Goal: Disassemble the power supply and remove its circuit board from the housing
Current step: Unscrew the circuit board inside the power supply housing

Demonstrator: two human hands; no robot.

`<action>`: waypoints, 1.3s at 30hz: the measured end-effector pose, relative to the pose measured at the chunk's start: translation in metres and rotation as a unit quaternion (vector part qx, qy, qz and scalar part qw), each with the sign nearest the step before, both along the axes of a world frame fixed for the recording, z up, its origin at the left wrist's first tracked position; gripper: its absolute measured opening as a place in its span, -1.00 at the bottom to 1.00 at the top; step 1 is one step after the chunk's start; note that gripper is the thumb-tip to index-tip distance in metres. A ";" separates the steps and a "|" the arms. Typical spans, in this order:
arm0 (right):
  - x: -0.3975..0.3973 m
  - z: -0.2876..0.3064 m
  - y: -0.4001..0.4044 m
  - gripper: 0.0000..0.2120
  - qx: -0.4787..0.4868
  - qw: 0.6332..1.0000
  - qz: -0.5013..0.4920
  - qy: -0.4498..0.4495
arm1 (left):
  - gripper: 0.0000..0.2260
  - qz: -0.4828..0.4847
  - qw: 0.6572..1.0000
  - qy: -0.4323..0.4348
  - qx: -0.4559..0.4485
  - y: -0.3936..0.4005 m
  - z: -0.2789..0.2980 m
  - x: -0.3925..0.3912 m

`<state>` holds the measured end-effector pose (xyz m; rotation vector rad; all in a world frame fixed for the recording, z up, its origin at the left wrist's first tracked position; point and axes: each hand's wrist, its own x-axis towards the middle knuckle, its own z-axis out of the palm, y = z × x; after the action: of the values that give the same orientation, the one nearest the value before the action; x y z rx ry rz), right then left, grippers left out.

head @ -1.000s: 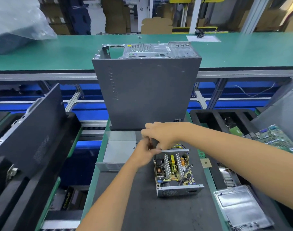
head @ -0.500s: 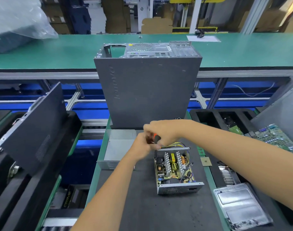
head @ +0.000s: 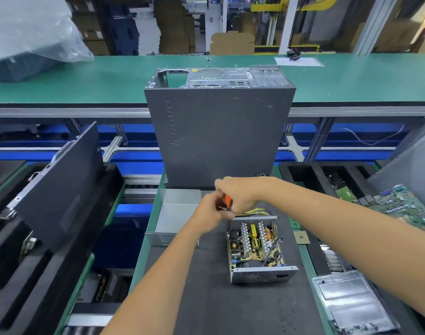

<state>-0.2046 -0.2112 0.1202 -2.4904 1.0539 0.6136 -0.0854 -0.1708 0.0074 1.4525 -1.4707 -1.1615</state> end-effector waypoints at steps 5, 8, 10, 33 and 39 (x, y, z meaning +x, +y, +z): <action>0.013 -0.001 0.008 -0.62 -0.129 0.990 -0.047 0.037 | -0.74 0.022 1.000 -0.014 -0.008 0.000 -0.002 -0.009; 0.014 0.001 0.005 -0.71 -0.087 0.994 0.001 0.070 | -0.70 -0.011 1.000 -0.020 0.000 0.000 0.000 -0.009; 0.012 0.004 0.002 -0.85 -0.078 0.992 0.046 0.093 | -0.74 -0.015 1.000 0.018 0.014 -0.001 0.001 -0.001; -0.005 -0.008 0.006 -0.66 -0.158 0.987 0.016 0.035 | -0.72 0.027 0.998 -0.051 -0.038 0.001 -0.001 -0.020; -0.016 -0.005 0.002 -0.70 -0.042 0.993 0.087 -0.073 | -0.73 0.017 0.996 -0.083 0.017 0.002 -0.009 -0.009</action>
<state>-0.2209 -0.2097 0.1153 -2.6749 0.8311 0.4362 -0.0943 -0.1689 -0.0017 1.6238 -1.5377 -1.0727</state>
